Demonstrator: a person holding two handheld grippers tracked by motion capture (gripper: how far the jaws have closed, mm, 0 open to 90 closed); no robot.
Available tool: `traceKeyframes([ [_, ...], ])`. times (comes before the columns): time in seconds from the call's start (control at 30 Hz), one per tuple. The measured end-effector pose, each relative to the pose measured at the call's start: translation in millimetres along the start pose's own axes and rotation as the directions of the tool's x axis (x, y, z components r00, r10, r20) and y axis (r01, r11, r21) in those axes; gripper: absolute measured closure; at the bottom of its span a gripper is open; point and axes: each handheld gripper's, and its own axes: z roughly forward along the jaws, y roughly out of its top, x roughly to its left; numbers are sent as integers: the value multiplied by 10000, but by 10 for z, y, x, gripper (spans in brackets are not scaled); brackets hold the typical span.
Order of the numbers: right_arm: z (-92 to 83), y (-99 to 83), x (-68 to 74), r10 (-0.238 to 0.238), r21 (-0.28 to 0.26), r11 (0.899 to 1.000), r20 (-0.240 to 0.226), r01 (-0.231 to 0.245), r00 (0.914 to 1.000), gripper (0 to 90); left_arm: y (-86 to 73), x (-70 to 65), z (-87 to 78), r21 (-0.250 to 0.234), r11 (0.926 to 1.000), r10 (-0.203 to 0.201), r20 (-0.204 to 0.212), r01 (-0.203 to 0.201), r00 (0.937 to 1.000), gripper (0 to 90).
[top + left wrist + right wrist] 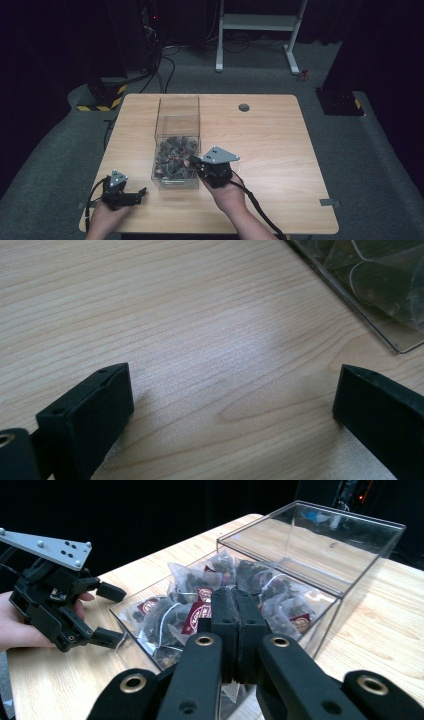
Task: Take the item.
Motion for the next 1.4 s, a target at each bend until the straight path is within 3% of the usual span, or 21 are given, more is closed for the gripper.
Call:
traceKeyframes([
  [0.93, -321, -119, -334, 390, -101, 9992, 945, -382, 9948, 899, 1, 1, -1, 8, 10000, 23, -8, -23, 10000, 30],
  [1.4, -468, -183, -501, 587, -143, 9983, 1467, -572, 9874, 900, 0, 0, 0, 7, 10000, 7, -3, -7, 10000, 30],
])
